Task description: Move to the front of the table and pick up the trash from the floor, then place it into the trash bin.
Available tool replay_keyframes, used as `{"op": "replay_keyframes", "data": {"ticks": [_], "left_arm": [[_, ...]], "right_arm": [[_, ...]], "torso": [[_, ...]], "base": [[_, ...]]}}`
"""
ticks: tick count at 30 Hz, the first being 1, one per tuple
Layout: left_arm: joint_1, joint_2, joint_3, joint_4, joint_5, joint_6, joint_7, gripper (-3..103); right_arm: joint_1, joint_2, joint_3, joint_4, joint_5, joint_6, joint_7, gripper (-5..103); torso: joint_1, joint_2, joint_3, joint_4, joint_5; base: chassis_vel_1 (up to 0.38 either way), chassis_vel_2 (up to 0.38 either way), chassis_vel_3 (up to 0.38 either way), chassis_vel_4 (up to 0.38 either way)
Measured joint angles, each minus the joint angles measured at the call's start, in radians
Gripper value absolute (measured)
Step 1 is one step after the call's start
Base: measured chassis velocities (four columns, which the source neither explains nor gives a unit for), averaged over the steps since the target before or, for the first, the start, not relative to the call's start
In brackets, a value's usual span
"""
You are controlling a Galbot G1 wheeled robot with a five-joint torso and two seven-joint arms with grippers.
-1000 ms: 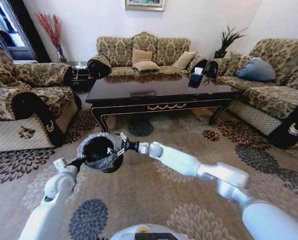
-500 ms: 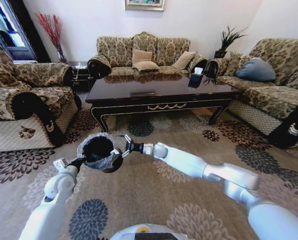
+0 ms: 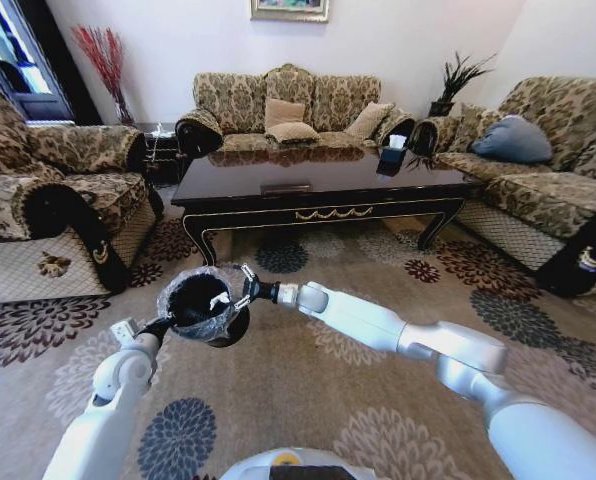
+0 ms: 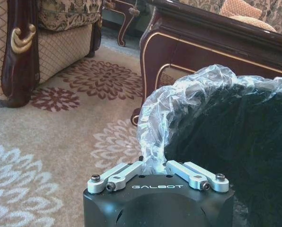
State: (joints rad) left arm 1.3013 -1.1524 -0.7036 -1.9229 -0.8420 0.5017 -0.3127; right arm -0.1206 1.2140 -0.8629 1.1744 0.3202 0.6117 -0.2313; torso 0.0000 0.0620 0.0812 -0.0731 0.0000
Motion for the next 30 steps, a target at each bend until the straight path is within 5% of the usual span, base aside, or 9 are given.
{"op": "replay_keyframes", "data": {"ticks": [15, 20, 30], "left_arm": [[-0.007, 0.005, -0.006, -0.001, -0.006, -0.004, 0.002, 2], [-0.01, 0.005, -0.006, 0.004, -0.007, -0.004, 0.002, 2], [-0.012, 0.006, -0.005, 0.014, -0.006, -0.006, 0.002, 2]], "right_arm": [[-0.017, -0.024, -0.027, 0.035, 0.273, -0.103, -0.007, 100], [-0.033, -0.051, -0.033, 0.093, 0.5, -0.19, -0.026, 100], [-0.052, -0.07, -0.05, 0.175, 0.634, -0.243, 0.02, 100]], "torso": [[0.0, 0.0, 0.0, 0.0001, 0.0], [0.0, 0.0, 0.0, 0.0, 0.0], [0.0, 0.0, 0.0, 0.0, 0.0]], "base": [[0.0, 0.0, 0.0, 0.0], [0.0, 0.0, 0.0, 0.0], [0.0, 0.0, 0.0, 0.0]]}}
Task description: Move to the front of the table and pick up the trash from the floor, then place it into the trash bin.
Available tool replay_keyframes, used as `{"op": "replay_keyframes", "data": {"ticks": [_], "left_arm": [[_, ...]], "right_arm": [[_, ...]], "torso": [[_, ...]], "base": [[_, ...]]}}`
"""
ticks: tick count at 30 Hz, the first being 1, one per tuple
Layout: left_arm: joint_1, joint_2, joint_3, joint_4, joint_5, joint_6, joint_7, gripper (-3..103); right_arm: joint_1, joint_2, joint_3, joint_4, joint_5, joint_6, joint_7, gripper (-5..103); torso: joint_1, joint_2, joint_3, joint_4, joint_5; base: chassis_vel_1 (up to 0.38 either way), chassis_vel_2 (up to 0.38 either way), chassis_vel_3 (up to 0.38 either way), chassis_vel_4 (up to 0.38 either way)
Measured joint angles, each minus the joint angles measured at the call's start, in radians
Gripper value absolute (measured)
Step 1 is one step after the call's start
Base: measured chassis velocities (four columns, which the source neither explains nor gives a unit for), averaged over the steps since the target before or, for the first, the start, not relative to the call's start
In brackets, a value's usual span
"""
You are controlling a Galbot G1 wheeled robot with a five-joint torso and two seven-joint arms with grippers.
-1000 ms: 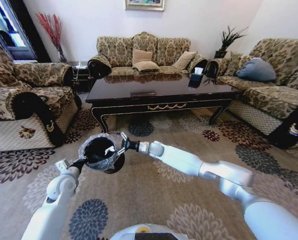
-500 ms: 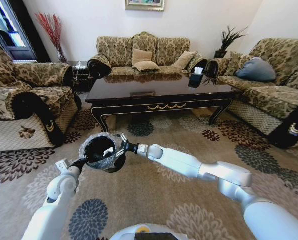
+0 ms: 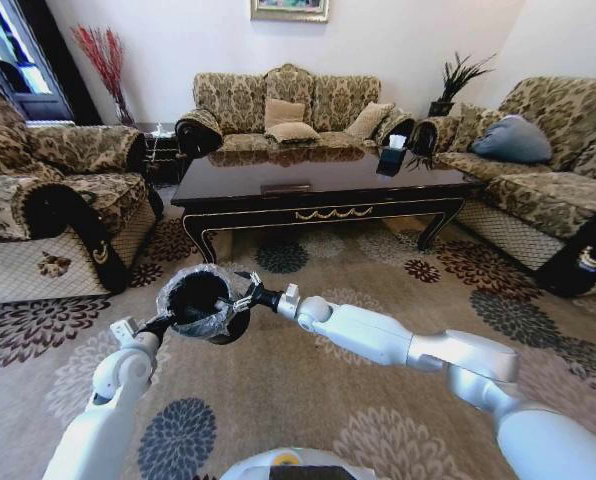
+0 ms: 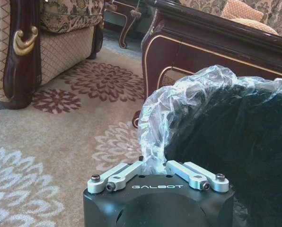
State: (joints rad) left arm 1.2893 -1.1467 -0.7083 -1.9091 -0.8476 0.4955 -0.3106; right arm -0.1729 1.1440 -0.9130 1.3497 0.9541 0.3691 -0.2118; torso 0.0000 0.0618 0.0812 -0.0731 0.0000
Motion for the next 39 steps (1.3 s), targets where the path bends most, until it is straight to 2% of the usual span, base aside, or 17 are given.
{"op": "replay_keyframes", "data": {"ticks": [5, 10, 11, 13, 15, 17, 20, 23, 26, 31, 39], "left_arm": [[0.001, -0.002, 0.003, 0.006, 0.002, -0.001, 0.001, 2], [0.004, -0.017, 0.021, 0.057, 0.007, -0.005, -0.008, 2], [0.004, -0.017, 0.021, 0.057, 0.007, -0.005, -0.008, 2], [0.003, -0.027, 0.022, 0.073, 0.001, -0.003, -0.02, 2], [0.001, -0.052, 0.028, 0.099, -0.01, -0.009, -0.041, 2], [-0.003, -0.061, 0.036, 0.114, -0.011, -0.017, -0.051, 2], [-0.046, -0.101, 0.074, 0.178, -0.009, -0.04, -0.099, 2], [-0.073, -0.119, 0.092, 0.201, -0.008, -0.044, -0.108, 2], [-0.126, -0.162, 0.134, 0.247, 0.013, -0.074, -0.111, 2], [-0.181, -0.211, 0.179, 0.313, 0.051, -0.091, -0.111, 2], [-0.217, -0.249, 0.175, 0.379, 0.097, -0.112, -0.109, 2]], "right_arm": [[-0.006, 0.005, 0.034, 0.005, -0.025, 0.004, 0.019, 100], [-0.048, 0.009, 0.2, -0.064, -0.145, 0.014, 0.073, 100], [-0.048, 0.009, 0.2, -0.064, -0.145, 0.014, 0.073, 100], [-0.067, 0.0, 0.27, -0.087, -0.207, 0.009, 0.111, 100], [-0.119, -0.021, 0.394, -0.123, -0.343, 0.007, 0.173, 100], [-0.135, -0.031, 0.422, -0.13, -0.37, 0.007, 0.185, 100], [-0.219, -0.089, 0.518, -0.132, -0.424, 0.008, 0.224, 100], [-0.26, -0.109, 0.565, -0.124, -0.441, 0.015, 0.229, 100], [-0.333, -0.127, 0.663, -0.122, -0.477, 0.042, 0.229, 100], [-0.398, -0.149, 0.74, -0.123, -0.497, 0.072, 0.222, 100], [-0.449, -0.166, 0.817, -0.13, -0.502, 0.105, 0.188, 100]], "torso": [[0.0, 0.0, 0.0, 0.0, 0.0], [0.0, 0.0, 0.0, 0.0003, 0.0], [0.0, 0.0, 0.0, 0.0003, 0.0], [0.0, 0.0, 0.0, 0.0003, 0.0], [0.0, 0.0, 0.0, 0.0001, 0.0004], [0.0, 0.0, 0.0, 0.0002, 0.0004], [0.0, 0.0, 0.0, -0.0004, 0.0003], [0.0, 0.0, 0.0, -0.0004, 0.0003], [0.0, 0.0, 0.0, -0.0002, 0.0006], [0.0, 0.0, 0.0, -0.0002, 0.0003], [0.0, 0.0, 0.0, 0.0002, 0.0009]], "base": [[0.0, 0.0, 0.0, 0.0], [0.0, 0.0, 0.0, 0.0], [0.0, 0.0, 0.0, 0.0], [0.0, 0.0, 0.0, 0.0], [0.0, 0.0, 0.0, 0.0], [0.0, 0.0, 0.0, 0.0], [0.0, 0.0, 0.0, 0.0], [0.0, 0.0, 0.0, 0.0], [0.0, 0.0, 0.0, 0.0], [0.0, 0.0, 0.0, 0.0], [0.0, 0.0, 0.0, 0.0]]}}
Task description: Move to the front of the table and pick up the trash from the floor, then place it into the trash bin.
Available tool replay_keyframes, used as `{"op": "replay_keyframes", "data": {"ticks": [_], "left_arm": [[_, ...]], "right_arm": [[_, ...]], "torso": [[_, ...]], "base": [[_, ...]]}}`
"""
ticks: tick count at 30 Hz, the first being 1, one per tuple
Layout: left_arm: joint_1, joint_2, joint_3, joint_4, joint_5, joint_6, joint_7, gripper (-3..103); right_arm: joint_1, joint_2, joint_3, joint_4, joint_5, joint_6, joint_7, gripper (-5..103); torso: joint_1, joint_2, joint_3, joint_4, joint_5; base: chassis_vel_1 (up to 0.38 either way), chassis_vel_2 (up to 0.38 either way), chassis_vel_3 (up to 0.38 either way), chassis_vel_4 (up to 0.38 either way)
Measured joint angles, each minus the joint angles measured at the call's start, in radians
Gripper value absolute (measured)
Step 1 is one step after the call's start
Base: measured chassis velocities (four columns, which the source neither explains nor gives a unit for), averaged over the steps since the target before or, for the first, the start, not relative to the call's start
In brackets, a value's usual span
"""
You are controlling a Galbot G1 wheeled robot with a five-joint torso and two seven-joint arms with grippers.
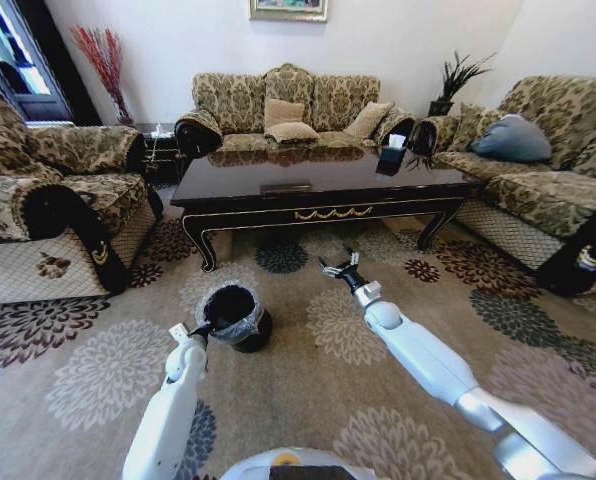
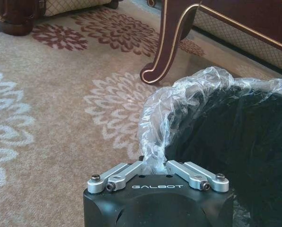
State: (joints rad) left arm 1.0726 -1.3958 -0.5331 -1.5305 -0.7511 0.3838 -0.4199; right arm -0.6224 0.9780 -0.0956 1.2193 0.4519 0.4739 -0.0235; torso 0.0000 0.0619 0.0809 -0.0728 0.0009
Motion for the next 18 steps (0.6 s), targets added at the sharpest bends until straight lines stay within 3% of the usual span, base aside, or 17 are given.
{"op": "replay_keyframes", "data": {"ticks": [6, 10, 18], "left_arm": [[0.015, 0.004, -0.009, -0.014, -0.004, 0.007, -0.005, 2], [0.033, 0.023, -0.021, -0.059, -0.038, 0.044, -0.023, 2], [0.061, 0.053, -0.037, -0.101, -0.069, 0.067, -0.031, 2]], "right_arm": [[-0.003, 0.005, 0.009, -0.021, -0.001, 0.012, -0.017, 100], [0.012, 0.02, 0.0, -0.036, -0.001, 0.012, -0.024, 100], [0.017, 0.05, -0.011, -0.051, -0.02, 0.014, -0.026, 100]], "torso": [[0.0, 0.0, 0.0, -0.0003, -0.0009], [0.0, 0.0, 0.0, -0.0004, -0.0019], [0.0, 0.0, 0.0, -0.0001, -0.0014]], "base": [[0.0, 0.0, 0.0, 0.0], [0.0, 0.0, 0.0, 0.0], [0.0, 0.0, 0.0, 0.0]]}}
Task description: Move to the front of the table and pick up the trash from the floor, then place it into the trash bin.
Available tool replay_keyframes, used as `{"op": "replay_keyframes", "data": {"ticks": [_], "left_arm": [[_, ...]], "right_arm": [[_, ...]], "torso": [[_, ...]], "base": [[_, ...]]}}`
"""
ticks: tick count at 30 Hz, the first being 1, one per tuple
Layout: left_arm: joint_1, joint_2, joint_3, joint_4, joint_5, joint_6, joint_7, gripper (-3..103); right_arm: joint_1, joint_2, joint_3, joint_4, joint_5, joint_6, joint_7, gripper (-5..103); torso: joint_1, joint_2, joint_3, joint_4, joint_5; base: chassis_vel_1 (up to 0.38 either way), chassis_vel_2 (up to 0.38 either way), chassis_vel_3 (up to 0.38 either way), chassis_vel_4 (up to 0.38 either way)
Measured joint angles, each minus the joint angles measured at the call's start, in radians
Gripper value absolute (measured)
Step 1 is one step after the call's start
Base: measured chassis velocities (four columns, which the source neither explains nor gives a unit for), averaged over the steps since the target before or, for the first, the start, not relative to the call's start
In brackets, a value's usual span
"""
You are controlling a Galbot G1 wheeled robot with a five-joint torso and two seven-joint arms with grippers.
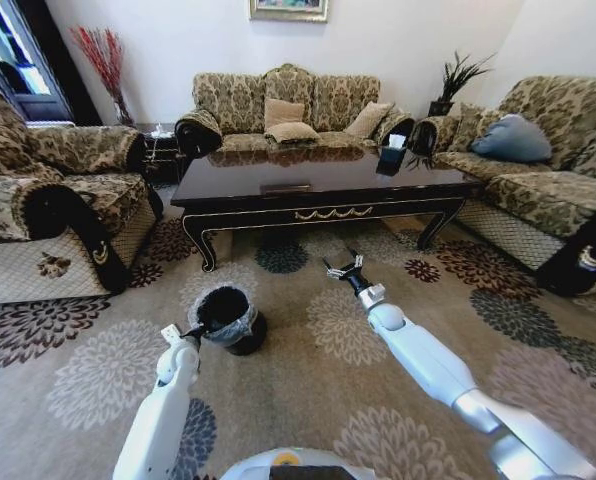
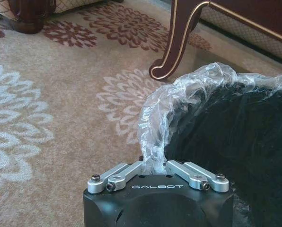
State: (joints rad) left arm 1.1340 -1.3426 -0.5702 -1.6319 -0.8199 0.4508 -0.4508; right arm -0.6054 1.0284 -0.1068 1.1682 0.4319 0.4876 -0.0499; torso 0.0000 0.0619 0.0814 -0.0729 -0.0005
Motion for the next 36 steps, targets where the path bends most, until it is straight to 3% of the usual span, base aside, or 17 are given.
{"op": "replay_keyframes", "data": {"ticks": [9, 11, 13, 14, 15, 17, 21, 23, 26, 28, 32, 33, 34, 36], "left_arm": [[0.019, 0.024, -0.011, -0.044, -0.034, 0.013, -0.023, 0], [0.027, 0.034, -0.016, -0.064, -0.03, 0.005, -0.021, 6], [0.049, 0.058, -0.024, -0.11, 0.004, -0.031, -0.002, 16], [0.057, 0.068, -0.029, -0.131, 0.018, -0.046, 0.006, 16], [0.07, 0.086, -0.038, -0.164, 0.028, -0.067, 0.02, 26], [0.074, 0.09, -0.038, -0.174, 0.03, -0.075, 0.027, 26], [0.076, 0.117, -0.052, -0.188, 0.038, -0.137, 0.061, 48], [0.076, 0.119, -0.055, -0.188, 0.038, -0.139, 0.062, 48], [0.102, 0.13, -0.084, -0.239, 0.03, -0.139, 0.057, 64], [0.11, 0.133, -0.091, -0.252, 0.032, -0.138, 0.053, 64], [0.219, 0.16, -0.181, -0.376, 0.068, -0.152, 0.075, 86], [0.219, 0.16, -0.181, -0.376, 0.068, -0.152, 0.075, 86], [0.241, 0.164, -0.198, -0.395, 0.073, -0.159, 0.088, 86], [0.326, 0.173, -0.264, -0.453, 0.154, -0.198, 0.153, 96]], "right_arm": [[-0.017, 0.005, 0.013, 0.008, -0.027, -0.002, 0.004, 100], [-0.02, 0.005, 0.023, 0.006, -0.031, 0.0, 0.005, 100], [-0.027, 0.009, 0.044, 0.0, -0.035, 0.005, 0.012, 100], [-0.032, 0.012, 0.055, -0.002, -0.036, 0.006, 0.018, 100], [-0.039, 0.013, 0.075, -0.002, -0.037, 0.007, 0.022, 100], [-0.043, 0.014, 0.081, -0.002, -0.039, 0.008, 0.022, 100], [-0.075, 0.018, 0.139, 0.009, -0.051, 0.009, 0.024, 100], [-0.08, 0.018, 0.146, 0.013, -0.051, 0.009, 0.025, 100], [-0.117, 0.017, 0.189, 0.043, -0.056, 0.009, 0.025, 100], [-0.126, 0.017, 0.2, 0.049, -0.057, 0.009, 0.025, 100], [-0.234, 0.014, 0.336, 0.127, 0.017, -0.004, 0.015, 100], [-0.234, 0.014, 0.336, 0.127, 0.017, -0.004, 0.015, 100], [-0.253, 0.009, 0.359, 0.143, 0.03, -0.01, 0.013, 100], [-0.344, -0.025, 0.463, 0.221, 0.05, -0.026, 0.017, 100]], "torso": [[0.0, 0.0, 0.0, -0.0003, 0.0], [0.0, 0.0, 0.0, -0.0005, 0.0002], [0.0, 0.0, 0.0, -0.0004, 0.0001], [0.0, 0.0, 0.0, -0.0002, 0.0009], [0.0, 0.0, -0.001, 0.0003, 0.0019], [0.0, 0.0, 0.0, 0.0003, 0.0012], [0.0, 0.0, 0.0, -0.0003, 0.0006], [0.0, 0.0, 0.0, -0.0004, 0.0005], [0.0, 0.0, 0.0, -0.0001, 0.0003], [0.0, 0.0, 0.0, -0.0001, 0.0005], [0.0, 0.0, 0.0, 0.0, 0.0008], [0.0, 0.0, 0.0, 0.0, 0.0008], [0.0, 0.0, 0.0, -0.0001, 0.0008], [0.0, 0.0, 0.0, -0.0001, 0.0005]], "base": [[0.0, 0.0, 0.0, 0.0], [0.0, 0.0, 0.0, 0.0], [0.0, 0.0, 0.0, 0.0], [0.0, 0.0, 0.0, 0.0], [0.0, 0.0, 0.0, 0.0], [0.0, 0.0, 0.0, 0.0], [0.0, 0.0, 0.0, 0.0], [0.0, 0.0, 0.0, 0.0], [0.0, 0.0, 0.0, 0.0], [0.0, 0.0, 0.0, 0.0], [0.0, 0.0, 0.0, 0.0], [0.0, 0.0, 0.0, 0.0], [0.0, 0.0, 0.0, 0.0], [0.0, 0.0, 0.0, 0.0]]}}
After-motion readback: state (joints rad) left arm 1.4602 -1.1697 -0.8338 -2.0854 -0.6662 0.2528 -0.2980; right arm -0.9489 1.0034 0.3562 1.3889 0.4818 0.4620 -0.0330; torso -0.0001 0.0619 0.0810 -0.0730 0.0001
